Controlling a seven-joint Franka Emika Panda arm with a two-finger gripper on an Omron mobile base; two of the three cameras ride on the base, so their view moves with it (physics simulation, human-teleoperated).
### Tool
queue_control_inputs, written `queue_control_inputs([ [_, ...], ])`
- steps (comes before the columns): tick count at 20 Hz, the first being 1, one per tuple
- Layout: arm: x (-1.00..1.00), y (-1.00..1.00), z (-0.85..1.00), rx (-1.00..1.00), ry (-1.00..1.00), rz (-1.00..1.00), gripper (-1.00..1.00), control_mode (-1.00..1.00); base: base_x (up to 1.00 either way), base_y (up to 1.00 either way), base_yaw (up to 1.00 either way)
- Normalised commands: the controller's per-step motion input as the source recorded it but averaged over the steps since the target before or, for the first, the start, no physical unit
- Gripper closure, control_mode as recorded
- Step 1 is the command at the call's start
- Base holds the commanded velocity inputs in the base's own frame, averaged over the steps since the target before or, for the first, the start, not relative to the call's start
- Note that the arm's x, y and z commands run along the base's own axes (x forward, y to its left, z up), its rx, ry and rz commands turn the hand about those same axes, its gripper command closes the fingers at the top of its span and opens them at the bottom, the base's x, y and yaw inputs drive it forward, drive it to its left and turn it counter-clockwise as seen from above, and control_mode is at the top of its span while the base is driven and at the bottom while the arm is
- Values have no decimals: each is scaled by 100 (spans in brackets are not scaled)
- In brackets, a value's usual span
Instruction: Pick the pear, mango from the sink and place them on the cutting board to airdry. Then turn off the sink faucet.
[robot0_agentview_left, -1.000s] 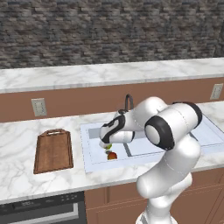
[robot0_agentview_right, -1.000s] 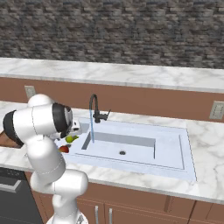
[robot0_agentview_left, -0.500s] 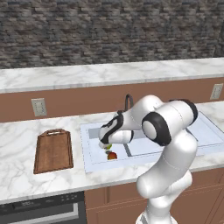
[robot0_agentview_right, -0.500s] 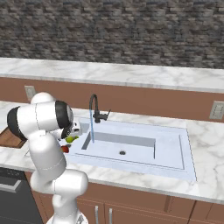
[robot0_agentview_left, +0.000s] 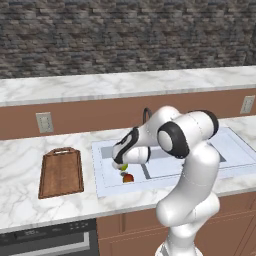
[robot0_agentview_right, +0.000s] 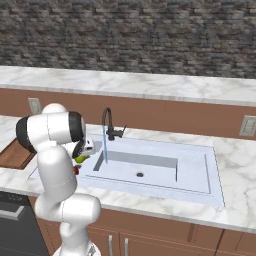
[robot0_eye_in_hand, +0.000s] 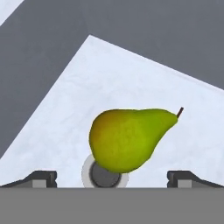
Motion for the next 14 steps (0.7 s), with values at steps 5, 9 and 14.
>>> queue_control_inputs([
  [5, 30, 5, -11, 0, 0, 0, -100, -100, 0, 0, 0],
  [9, 27, 4, -15, 0, 0, 0, -100, -100, 0, 0, 0],
  [14, 17, 8, -20, 0, 0, 0, -100, -100, 0, 0, 0],
])
